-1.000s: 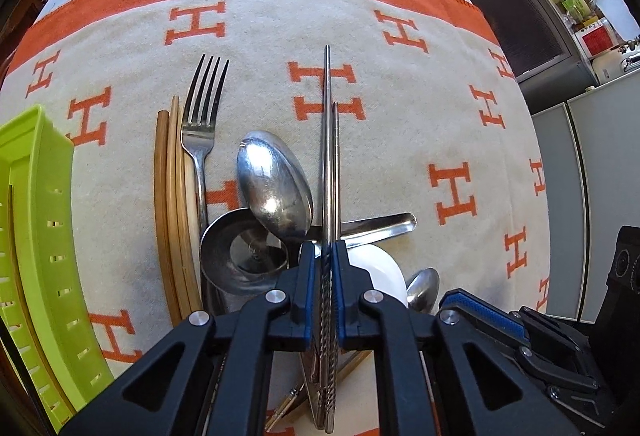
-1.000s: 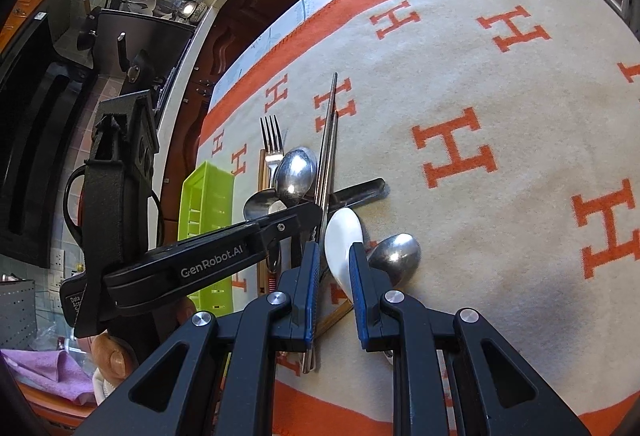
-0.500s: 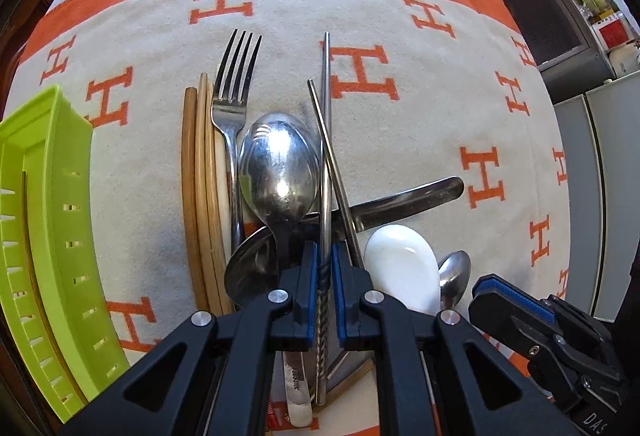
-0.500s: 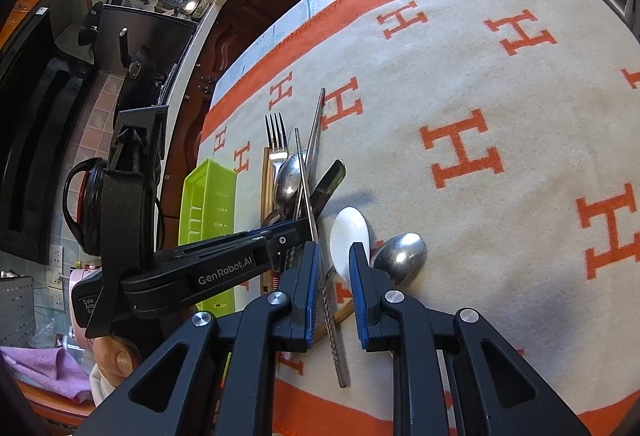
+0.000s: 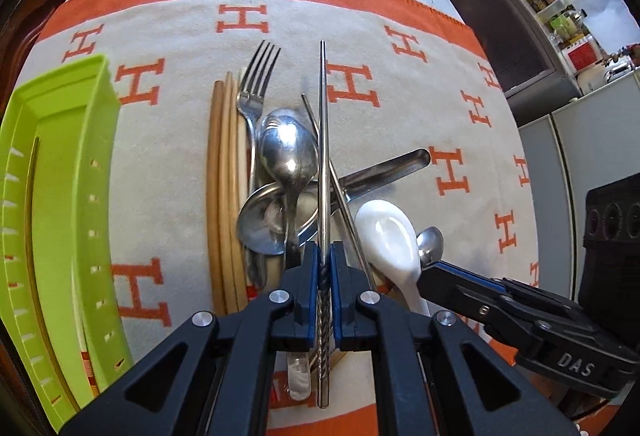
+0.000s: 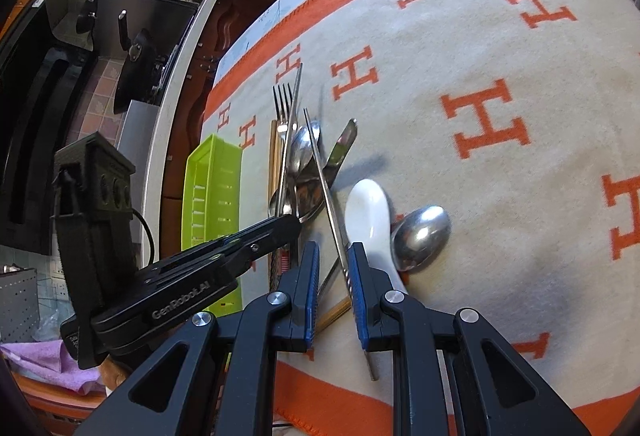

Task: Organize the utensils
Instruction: 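Place the metal chopstick in the green tray with the left tool while the right tool lifts its metal chopstick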

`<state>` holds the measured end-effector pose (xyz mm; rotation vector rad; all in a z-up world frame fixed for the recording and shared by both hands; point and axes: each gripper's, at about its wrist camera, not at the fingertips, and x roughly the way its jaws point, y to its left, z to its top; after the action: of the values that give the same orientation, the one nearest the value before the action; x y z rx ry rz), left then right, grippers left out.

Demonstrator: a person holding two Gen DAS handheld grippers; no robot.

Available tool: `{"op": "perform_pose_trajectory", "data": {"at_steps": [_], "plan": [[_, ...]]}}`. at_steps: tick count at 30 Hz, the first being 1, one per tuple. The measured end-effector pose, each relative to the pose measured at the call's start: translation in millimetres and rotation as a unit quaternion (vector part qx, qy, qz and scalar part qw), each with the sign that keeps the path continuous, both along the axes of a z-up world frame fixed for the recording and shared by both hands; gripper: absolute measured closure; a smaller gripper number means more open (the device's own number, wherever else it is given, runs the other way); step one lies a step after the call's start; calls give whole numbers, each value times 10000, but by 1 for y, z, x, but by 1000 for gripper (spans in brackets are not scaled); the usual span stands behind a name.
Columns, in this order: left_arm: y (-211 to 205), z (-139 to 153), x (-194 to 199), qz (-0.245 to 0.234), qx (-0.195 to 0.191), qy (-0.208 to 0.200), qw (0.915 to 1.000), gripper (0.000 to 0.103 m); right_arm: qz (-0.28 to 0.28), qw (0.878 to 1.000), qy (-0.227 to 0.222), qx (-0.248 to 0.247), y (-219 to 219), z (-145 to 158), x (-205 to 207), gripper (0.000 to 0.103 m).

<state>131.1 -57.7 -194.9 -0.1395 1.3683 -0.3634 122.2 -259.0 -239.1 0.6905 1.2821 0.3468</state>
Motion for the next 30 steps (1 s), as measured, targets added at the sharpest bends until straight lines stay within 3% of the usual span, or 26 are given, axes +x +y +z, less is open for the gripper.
{"op": "perform_pose_trajectory", "data": {"at_steps": [9, 17, 22, 30], "plan": [[43, 37, -27, 270, -305, -319, 9987, 100, 302, 9982, 174, -483, 34, -8, 6, 88], [115, 81, -53, 687, -81, -824, 9942, 100, 604, 9909, 250, -1175, 56, -19, 16, 91], [154, 72, -56, 932, 213, -815, 9921, 100, 763, 9861, 264, -1454, 67, -23, 17, 95], [181, 22, -54, 994, 591, -415, 9924, 99, 593, 9878, 165, -1430, 68, -6, 7, 97]]}}
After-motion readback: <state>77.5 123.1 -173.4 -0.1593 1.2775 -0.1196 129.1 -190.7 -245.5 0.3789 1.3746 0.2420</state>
